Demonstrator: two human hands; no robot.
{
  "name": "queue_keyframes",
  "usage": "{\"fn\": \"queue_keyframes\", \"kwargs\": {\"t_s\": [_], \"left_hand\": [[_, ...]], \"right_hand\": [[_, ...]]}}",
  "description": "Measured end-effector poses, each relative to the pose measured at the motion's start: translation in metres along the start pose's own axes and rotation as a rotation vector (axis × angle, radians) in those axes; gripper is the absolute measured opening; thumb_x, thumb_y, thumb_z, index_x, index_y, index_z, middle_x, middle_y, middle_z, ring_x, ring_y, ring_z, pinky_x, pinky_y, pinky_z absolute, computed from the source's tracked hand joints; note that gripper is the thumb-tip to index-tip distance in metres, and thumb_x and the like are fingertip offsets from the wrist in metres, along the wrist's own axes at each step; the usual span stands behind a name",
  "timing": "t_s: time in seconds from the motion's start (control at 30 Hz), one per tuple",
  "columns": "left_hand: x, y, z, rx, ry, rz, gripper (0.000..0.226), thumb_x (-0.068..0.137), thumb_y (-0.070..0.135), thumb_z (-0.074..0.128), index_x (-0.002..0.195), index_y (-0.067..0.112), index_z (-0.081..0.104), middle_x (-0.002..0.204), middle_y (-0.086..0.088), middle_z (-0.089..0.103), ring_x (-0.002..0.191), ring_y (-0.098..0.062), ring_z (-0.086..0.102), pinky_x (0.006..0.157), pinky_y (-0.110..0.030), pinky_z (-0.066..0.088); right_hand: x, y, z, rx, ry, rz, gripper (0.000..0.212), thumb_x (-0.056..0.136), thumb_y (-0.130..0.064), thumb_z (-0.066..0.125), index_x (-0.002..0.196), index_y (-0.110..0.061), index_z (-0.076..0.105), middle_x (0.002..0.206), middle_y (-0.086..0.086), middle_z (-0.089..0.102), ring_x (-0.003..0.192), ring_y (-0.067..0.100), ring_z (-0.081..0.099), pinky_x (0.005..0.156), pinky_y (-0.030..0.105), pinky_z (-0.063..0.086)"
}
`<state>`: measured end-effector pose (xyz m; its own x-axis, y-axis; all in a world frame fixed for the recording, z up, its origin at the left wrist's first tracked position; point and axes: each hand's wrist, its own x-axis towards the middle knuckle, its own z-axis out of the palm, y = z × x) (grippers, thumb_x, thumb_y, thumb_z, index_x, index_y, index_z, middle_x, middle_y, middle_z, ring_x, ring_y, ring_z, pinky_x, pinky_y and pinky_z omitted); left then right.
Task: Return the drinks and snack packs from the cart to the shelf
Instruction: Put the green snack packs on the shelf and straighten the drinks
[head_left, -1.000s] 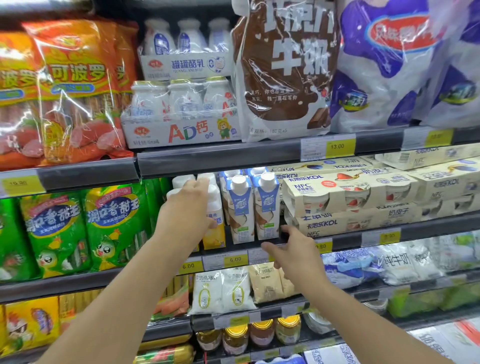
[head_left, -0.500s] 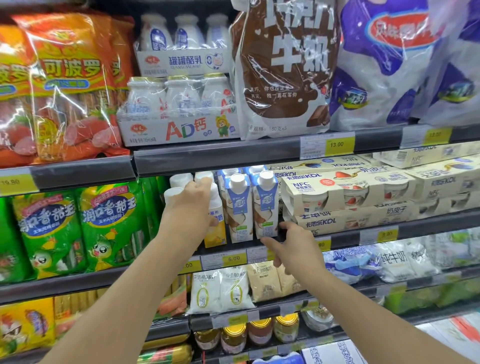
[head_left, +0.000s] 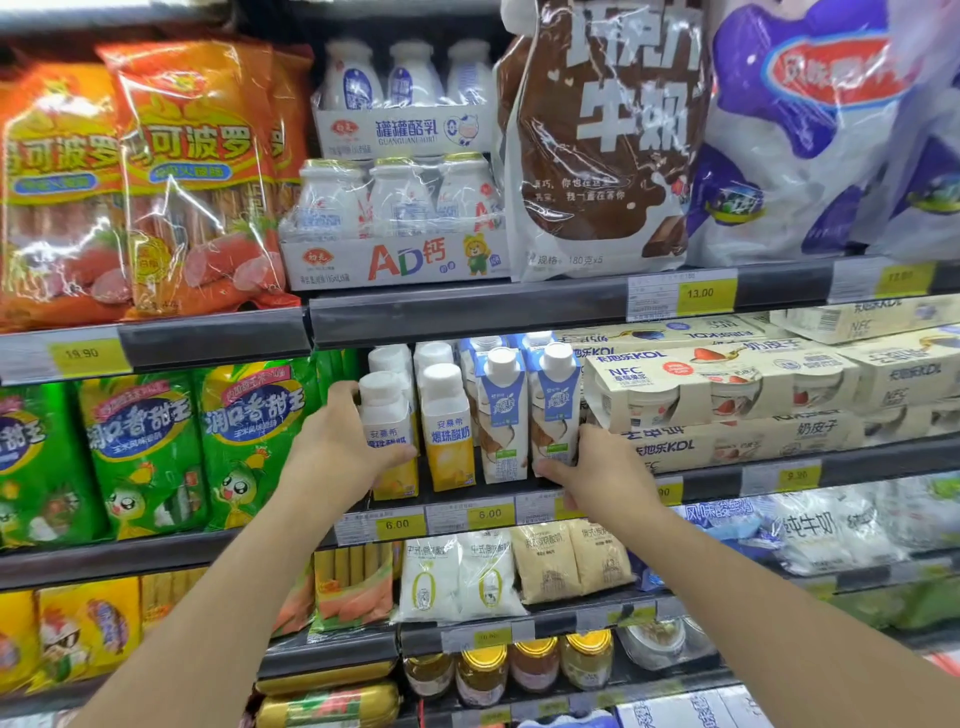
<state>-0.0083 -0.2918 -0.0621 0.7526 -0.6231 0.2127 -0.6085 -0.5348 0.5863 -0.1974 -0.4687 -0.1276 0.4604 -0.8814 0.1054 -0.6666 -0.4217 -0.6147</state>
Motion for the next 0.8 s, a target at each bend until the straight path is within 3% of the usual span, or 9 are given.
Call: {"fn": "queue_keyframes", "kwargs": {"t_s": [0.07,0.2,0.43,0.53,0.63,0.7,0.8], "left_hand": [[0.0,-0.002,0.004,-0.072,-0.031,-0.02,0.064,0.074,0.034,0.085,0.123,0.022,0.044,0.099,0.0,0.067,0.06,-0.015,0.073,0.06,-0.041,0.063],[0.003,-0.003,0.01,-0.108,-0.025,-0.014,0.052,0.076,0.032,0.084,0.112,0.022,0.047,0.092,0.0,0.067,0.058,-0.014,0.072,0.054,-0.037,0.061],[0.006,-0.005,0.014,-0.139,-0.02,-0.021,0.055,0.076,0.032,0.084,0.114,0.023,0.044,0.092,-0.001,0.067,0.057,-0.015,0.072,0.058,-0.041,0.063],[0.003,-0.006,0.013,-0.166,-0.045,-0.038,0.068,0.076,0.028,0.084,0.129,0.021,0.041,0.096,0.001,0.066,0.06,-0.015,0.072,0.055,-0.035,0.061],[-0.009,-0.016,0.006,-0.169,-0.044,-0.036,0.079,0.076,0.03,0.084,0.14,0.02,0.038,0.113,0.005,0.062,0.059,-0.012,0.071,0.05,-0.027,0.055],[-0.024,-0.031,-0.001,-0.079,0.085,0.049,0.064,0.077,0.037,0.081,0.128,0.019,0.049,0.109,0.006,0.063,0.062,-0.011,0.069,0.055,-0.023,0.052],[-0.037,-0.06,-0.021,0.06,0.419,0.132,0.047,0.075,0.038,0.081,0.105,0.01,0.057,0.092,-0.002,0.062,0.072,-0.017,0.059,0.064,-0.026,0.044]], "right_hand": [[0.0,-0.001,0.0,0.002,-0.002,0.0,0.038,0.081,-0.058,0.069,0.087,-0.021,0.061,0.071,0.001,0.072,0.07,0.023,0.07,0.069,0.042,0.06],[-0.001,-0.001,-0.001,0.022,-0.003,0.003,0.035,0.082,-0.055,0.07,0.088,-0.021,0.062,0.063,-0.001,0.072,0.065,0.019,0.07,0.069,0.042,0.06],[-0.004,-0.004,-0.003,0.012,0.002,0.01,0.036,0.083,-0.054,0.07,0.087,-0.019,0.062,0.064,0.0,0.072,0.063,0.02,0.069,0.067,0.044,0.06],[-0.007,-0.006,-0.005,0.009,0.0,0.008,0.036,0.084,-0.053,0.069,0.085,-0.017,0.062,0.066,0.001,0.071,0.058,0.022,0.069,0.063,0.046,0.062],[-0.011,-0.001,-0.004,0.077,-0.006,-0.011,0.034,0.084,-0.052,0.07,0.086,-0.018,0.065,0.068,0.001,0.071,0.052,0.018,0.068,0.051,0.041,0.061],[-0.017,0.005,-0.004,0.131,0.03,-0.014,0.038,0.081,-0.058,0.07,0.093,-0.022,0.063,0.076,-0.002,0.071,0.057,0.013,0.068,0.049,0.038,0.061],[-0.03,0.012,-0.002,0.2,0.148,-0.014,0.05,0.075,-0.071,0.068,0.102,-0.032,0.051,0.076,-0.005,0.068,0.068,0.013,0.068,0.058,0.042,0.061]]}}
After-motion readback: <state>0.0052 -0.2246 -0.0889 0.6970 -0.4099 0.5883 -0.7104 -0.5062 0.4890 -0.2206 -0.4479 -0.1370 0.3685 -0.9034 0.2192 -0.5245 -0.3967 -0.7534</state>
